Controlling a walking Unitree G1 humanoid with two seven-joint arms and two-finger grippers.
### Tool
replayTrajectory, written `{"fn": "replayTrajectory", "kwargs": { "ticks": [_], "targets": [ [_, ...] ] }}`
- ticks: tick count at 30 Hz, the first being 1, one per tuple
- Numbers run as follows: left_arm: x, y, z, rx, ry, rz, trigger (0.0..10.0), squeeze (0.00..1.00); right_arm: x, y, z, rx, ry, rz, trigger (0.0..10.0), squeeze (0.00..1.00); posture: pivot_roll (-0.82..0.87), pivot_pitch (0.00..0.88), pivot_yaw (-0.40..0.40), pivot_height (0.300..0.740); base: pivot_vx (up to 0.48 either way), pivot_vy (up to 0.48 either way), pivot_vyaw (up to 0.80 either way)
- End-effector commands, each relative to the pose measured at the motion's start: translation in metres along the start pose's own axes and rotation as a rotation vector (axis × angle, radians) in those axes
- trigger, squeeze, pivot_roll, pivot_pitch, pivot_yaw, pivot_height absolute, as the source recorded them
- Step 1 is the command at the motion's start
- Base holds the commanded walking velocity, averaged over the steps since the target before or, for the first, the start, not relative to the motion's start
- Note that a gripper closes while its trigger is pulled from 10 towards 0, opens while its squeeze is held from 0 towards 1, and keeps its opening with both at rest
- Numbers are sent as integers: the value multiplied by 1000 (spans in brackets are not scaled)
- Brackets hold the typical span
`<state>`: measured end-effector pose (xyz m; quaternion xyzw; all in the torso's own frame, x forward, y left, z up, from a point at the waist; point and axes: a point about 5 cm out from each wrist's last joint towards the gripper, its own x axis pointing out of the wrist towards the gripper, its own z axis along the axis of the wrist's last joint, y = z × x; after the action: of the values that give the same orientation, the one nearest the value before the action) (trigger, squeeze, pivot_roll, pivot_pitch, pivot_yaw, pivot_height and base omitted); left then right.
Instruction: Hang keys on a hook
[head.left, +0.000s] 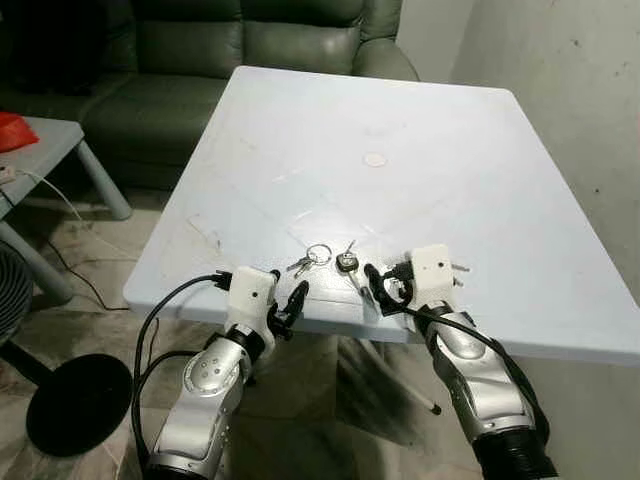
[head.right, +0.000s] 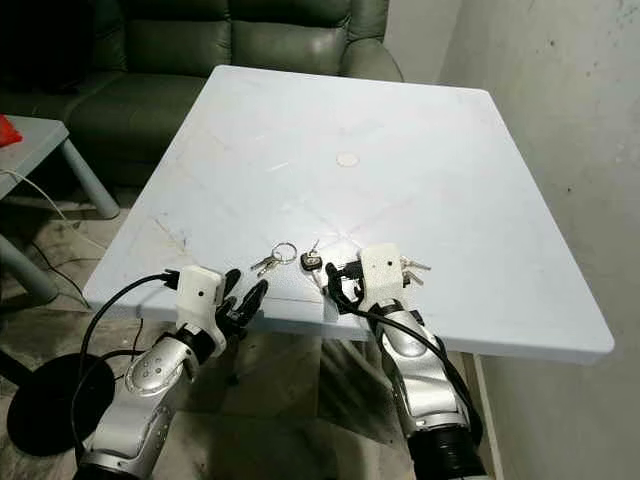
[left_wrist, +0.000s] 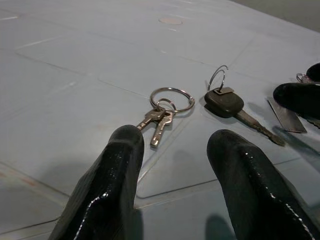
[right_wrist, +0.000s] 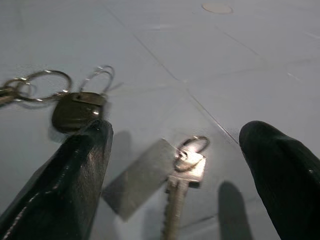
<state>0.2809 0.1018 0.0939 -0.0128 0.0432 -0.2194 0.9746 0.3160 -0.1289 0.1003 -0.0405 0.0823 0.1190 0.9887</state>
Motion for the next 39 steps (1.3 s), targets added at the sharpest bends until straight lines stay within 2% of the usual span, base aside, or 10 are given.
{"fn": "replayTrajectory", "kwargs": {
  "ticks": [1, 9, 10, 11, 12, 13, 15, 16, 39],
  "targets": [
    [0, -3, 4, 11, -8, -17, 10000, 0, -1, -2, -2, 6, 20, -22, 10000, 0, -28, 119, -39, 740, 0, 0, 0],
    [-2, -8, 4, 16, -5, -33, 10000, 0, 2, 3, -3, 28, 51, -59, 10000, 0, -21, 118, -41, 740, 0, 0, 0],
    [-2, -8, 4, 16, -4, -34, 10000, 0, 3, 4, -4, 27, 54, -62, 7922, 0, -20, 118, -42, 740, 0, 0, 0],
    [-2, -8, 4, 17, -3, -35, 10000, 0, 3, 5, -4, 26, 56, -66, 7294, 0, -20, 118, -42, 740, 0, 0, 0],
    [-2, -8, 4, 16, -3, -35, 10000, 0, 3, 5, -4, 34, 53, -68, 7216, 0, -17, 119, -42, 740, 0, 0, 0],
    [-3, -9, 4, 16, -2, -36, 10000, 0, 3, 5, -4, 35, 51, -72, 4471, 0, -17, 119, -42, 740, 0, 0, 0],
    [-3, -9, 4, 16, -2, -35, 10000, 0, 3, 5, -3, 34, 47, -87, 2078, 0, -17, 120, -43, 740, 0, 0, 0],
    [-3, -8, 4, 15, -2, -34, 10000, 0, 3, 5, -3, 36, 47, -88, 0, 0, -17, 119, -43, 740, 0, 0, 0],
    [-3, -9, 5, 17, -1, -27, 10000, 0, 3, 4, -2, 31, 37, -111, 0, 0, -17, 131, -45, 740, 0, 0, 0]
  ]
}}
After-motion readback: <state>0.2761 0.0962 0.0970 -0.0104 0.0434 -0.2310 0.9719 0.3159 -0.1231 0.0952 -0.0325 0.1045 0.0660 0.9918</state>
